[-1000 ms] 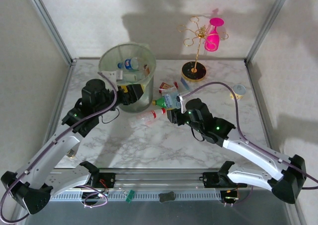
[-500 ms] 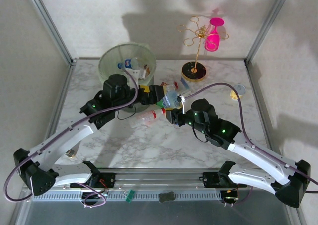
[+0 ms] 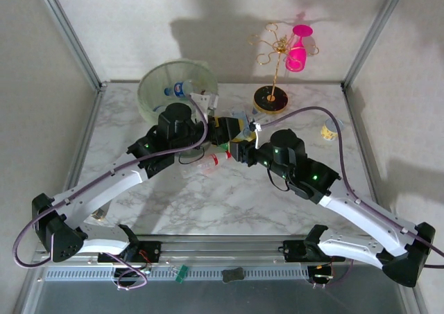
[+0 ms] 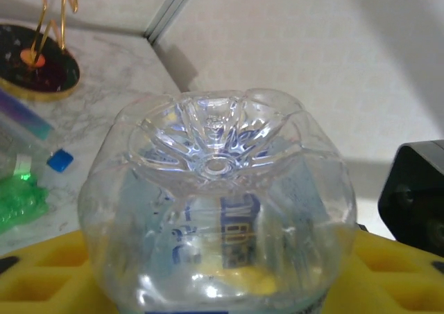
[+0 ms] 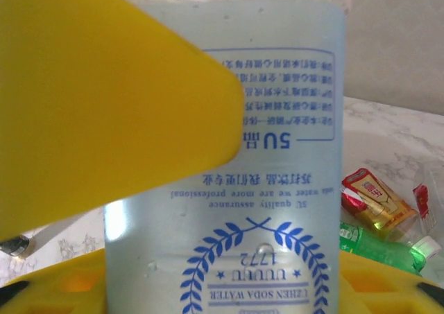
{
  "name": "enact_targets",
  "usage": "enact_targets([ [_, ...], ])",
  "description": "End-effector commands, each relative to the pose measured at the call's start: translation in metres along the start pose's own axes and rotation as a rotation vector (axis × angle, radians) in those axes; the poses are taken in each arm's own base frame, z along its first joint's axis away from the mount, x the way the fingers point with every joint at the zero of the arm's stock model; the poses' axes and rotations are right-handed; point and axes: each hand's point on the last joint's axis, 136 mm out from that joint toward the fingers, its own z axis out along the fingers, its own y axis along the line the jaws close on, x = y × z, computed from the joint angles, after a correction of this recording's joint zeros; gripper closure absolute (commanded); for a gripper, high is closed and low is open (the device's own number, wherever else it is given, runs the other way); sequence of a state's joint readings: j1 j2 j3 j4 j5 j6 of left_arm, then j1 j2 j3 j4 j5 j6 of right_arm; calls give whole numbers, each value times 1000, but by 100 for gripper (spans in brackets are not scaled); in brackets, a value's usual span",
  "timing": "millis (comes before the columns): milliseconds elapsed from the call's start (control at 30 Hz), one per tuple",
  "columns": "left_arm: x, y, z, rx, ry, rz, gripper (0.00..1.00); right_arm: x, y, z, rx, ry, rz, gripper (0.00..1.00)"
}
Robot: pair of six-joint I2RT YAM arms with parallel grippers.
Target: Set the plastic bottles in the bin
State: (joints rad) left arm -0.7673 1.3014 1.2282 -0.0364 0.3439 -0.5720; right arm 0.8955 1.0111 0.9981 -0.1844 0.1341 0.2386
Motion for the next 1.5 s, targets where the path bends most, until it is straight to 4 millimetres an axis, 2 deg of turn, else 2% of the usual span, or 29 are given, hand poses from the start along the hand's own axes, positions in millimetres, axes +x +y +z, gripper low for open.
enact_targets([
  [0,-20,-44,-3,142,-50,50,55,-23,9,-1,-18,-48,28,48],
  [67,-22,-47,-3,147,-50,65,59,-23,5,2,9,-39,28,47],
  [200,-28,-48,-5,123,-60,103,58,-27,-1,3,55,-25,30,46],
  [233,-30,-49,-6,121,-64,111,58,-28,0,2,51,-25,32,41],
  [333,-35,-48,-6,102,-73,123,55,-28,0,0,48,-21,45,19],
  [500,-43,-33,0,32,-74,116,56,-30,-3,-10,55,-46,73,6],
  [600,-55,-16,-2,-10,-99,80,57,-30,-2,-15,43,-53,77,5],
  [733,-85,13,-17,-56,-166,8,57,-38,9,-21,-19,-76,93,2],
  [933,-139,56,-61,-126,-329,-93,58,-55,11,-32,-32,-138,104,2],
  [1067,-168,83,-92,-203,-454,-147,58,-55,11,-34,-29,-130,104,2],
  [1133,-177,105,-107,-271,-523,-204,59,-53,9,-33,-20,-119,103,1],
  [1267,-181,137,-114,-347,-561,-299,60,-47,5,-31,3,-104,102,1],
  [1467,-164,184,-104,-459,-507,-478,62,-38,-2,-27,36,-85,111,2],
])
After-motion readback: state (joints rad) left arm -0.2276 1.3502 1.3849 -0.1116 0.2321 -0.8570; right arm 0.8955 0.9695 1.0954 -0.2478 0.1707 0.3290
